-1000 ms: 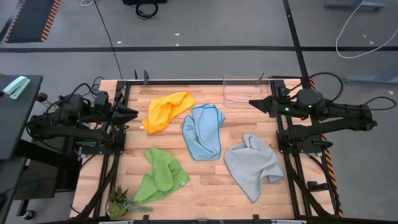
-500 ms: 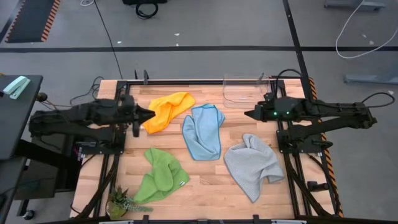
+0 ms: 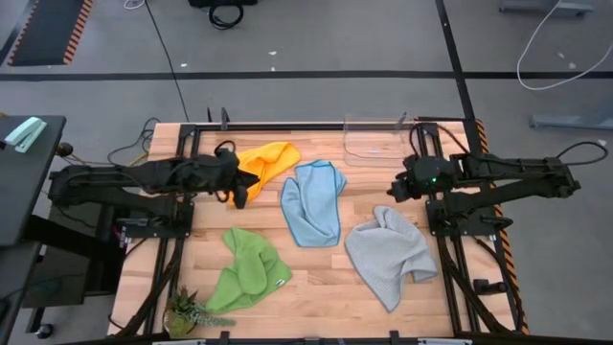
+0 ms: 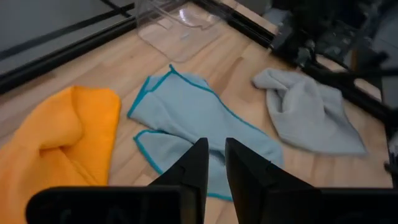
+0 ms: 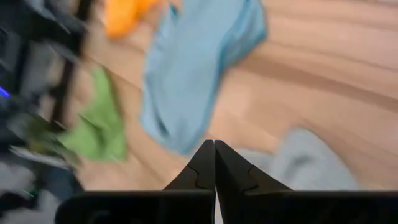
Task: Fold microfiber towels
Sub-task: Fold the blue microfiber cloth
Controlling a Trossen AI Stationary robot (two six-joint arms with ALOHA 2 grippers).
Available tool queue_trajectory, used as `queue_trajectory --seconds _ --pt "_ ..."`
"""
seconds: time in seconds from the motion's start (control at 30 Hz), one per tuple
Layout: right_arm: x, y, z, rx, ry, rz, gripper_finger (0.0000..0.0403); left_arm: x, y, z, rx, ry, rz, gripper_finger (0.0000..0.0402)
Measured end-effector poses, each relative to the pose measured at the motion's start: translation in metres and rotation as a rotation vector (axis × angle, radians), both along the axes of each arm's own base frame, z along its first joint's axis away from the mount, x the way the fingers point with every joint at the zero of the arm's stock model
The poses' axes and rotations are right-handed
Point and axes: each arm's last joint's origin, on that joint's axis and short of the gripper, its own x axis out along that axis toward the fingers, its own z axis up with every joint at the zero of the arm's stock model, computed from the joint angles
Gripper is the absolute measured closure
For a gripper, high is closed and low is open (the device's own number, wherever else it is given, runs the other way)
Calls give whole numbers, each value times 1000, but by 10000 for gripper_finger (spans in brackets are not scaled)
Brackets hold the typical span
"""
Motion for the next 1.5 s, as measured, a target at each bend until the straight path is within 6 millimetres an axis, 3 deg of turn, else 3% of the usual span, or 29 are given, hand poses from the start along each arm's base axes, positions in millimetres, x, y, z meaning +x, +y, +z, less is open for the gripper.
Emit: queue_trajectory --seconds 0.13,0.37,0.6,0.83,1.0,1.17,1.4,1.5 --pt "-6 0 -6 -24 98 55 385 19 4 -5 -44 -40 30 345" --pt "-6 1 -6 -99 109 215 358 55 7 -24 -135 -81 31 343" --pt "4 6 -13 -78 175 304 319 78 6 -46 -257 -61 22 340" --pt "54 -15 -31 -107 178 248 303 88 14 -61 -259 -30 53 349" --pt "89 -44 -49 -90 106 182 304 88 23 -61 -253 -43 78 345" --pt "113 -73 -63 -69 40 129 305 88 23 -60 -214 -31 57 348" --pt "158 -98 -63 -118 83 171 311 87 26 -61 -190 -22 52 349" --pt "175 -107 -63 -161 180 175 316 87 27 -61 -192 -21 53 346"
